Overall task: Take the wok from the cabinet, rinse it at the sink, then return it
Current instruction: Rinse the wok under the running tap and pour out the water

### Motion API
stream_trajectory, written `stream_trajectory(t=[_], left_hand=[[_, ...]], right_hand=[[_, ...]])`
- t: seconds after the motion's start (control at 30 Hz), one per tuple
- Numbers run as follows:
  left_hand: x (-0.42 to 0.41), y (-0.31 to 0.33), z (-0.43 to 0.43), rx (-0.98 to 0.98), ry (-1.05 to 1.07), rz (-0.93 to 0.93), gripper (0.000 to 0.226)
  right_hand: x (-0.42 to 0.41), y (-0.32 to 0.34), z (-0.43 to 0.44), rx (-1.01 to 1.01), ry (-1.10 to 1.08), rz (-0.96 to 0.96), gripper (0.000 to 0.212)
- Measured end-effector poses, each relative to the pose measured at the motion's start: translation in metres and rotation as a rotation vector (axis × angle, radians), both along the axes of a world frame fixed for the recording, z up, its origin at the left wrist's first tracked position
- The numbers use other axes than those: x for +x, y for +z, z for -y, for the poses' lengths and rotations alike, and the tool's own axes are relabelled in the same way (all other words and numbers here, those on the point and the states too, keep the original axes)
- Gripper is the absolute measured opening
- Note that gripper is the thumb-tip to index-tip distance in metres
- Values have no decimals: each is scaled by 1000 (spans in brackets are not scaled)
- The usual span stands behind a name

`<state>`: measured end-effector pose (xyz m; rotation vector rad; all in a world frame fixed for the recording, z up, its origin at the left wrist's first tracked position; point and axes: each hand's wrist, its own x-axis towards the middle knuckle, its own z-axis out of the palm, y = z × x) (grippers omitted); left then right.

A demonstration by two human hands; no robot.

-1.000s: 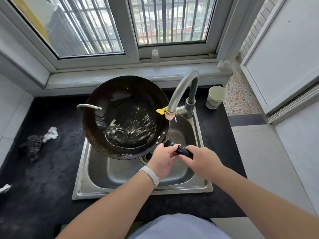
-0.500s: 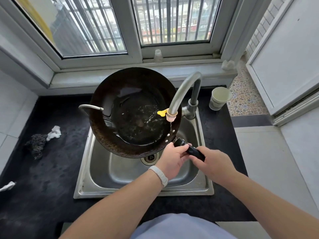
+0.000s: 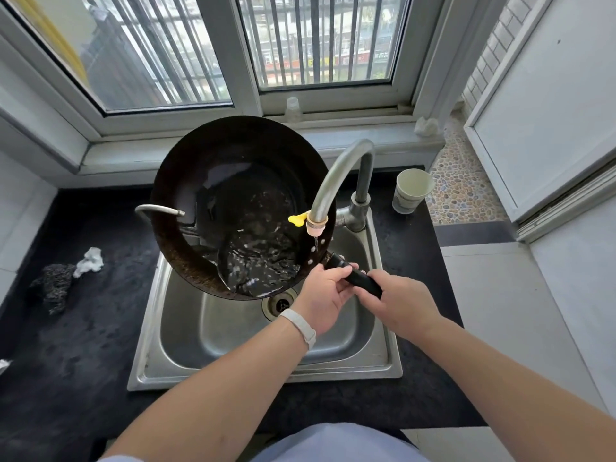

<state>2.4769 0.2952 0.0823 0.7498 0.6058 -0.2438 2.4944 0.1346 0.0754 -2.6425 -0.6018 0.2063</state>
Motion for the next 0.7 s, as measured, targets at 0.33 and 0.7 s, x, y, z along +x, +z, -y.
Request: stream_trajectory(t=[0.33,0.7], left_hand=[[1,2,-7,-31,29,-13,11],[-15,-6,5,-3,18,-81,4]], right_hand=[[2,1,-10,-25,33,66,32],[-9,-1,3,-34,71,-45,33]])
